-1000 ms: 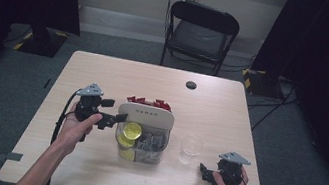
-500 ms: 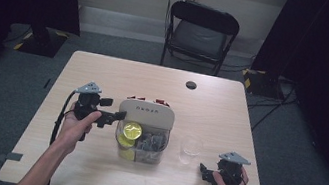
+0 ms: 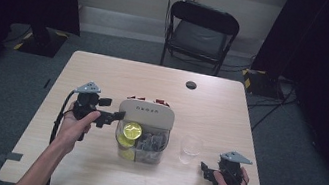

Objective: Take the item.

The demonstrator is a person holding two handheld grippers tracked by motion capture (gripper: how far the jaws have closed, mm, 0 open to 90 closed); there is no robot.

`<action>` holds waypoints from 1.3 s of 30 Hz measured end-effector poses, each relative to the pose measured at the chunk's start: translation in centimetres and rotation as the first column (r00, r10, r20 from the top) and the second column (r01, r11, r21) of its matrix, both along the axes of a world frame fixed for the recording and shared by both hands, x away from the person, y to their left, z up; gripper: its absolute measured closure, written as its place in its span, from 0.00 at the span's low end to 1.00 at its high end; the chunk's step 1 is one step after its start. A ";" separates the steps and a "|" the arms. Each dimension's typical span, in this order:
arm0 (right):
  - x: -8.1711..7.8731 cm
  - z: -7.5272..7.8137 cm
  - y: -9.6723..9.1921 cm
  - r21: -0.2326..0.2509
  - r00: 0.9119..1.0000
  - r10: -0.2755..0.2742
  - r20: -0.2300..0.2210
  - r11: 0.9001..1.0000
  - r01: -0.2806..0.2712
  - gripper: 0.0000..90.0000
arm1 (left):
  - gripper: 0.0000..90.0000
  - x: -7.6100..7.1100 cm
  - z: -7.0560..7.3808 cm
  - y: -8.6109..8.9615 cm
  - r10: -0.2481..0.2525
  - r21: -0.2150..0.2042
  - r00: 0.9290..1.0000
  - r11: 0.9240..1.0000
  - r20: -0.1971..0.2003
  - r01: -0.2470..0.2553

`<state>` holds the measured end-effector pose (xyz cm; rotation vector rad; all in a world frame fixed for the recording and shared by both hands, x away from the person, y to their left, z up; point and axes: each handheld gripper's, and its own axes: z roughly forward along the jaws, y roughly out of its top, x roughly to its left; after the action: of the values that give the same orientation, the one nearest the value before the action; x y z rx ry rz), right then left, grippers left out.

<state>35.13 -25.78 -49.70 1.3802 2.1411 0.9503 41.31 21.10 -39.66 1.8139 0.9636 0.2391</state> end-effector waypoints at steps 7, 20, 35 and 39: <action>-0.4 0.8 -0.2 0.063 0.999 0.027 0.018 0.998 -0.029 0.19 | 0.17 0.0 0.0 -0.2 -0.006 0.009 1.000 1.000 -0.005 0.006; -1.8 3.0 0.7 0.099 0.990 0.135 0.049 0.985 -0.139 0.30 | 0.17 0.0 -0.2 -0.3 -0.005 0.012 1.000 1.000 -0.019 0.005; -3.0 6.3 1.8 0.177 0.971 0.213 0.109 0.957 -0.230 0.34 | 0.17 0.1 -0.3 -0.2 -0.009 0.016 1.000 1.000 -0.027 0.009; -3.2 7.0 2.2 0.185 0.965 0.234 0.120 0.950 -0.253 0.35 | 0.17 0.2 -0.3 -0.2 -0.012 0.009 0.999 1.000 -0.033 0.013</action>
<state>31.97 -23.62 -42.72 1.1442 2.2279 1.3301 41.47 20.90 -39.98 1.8366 0.9755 0.2066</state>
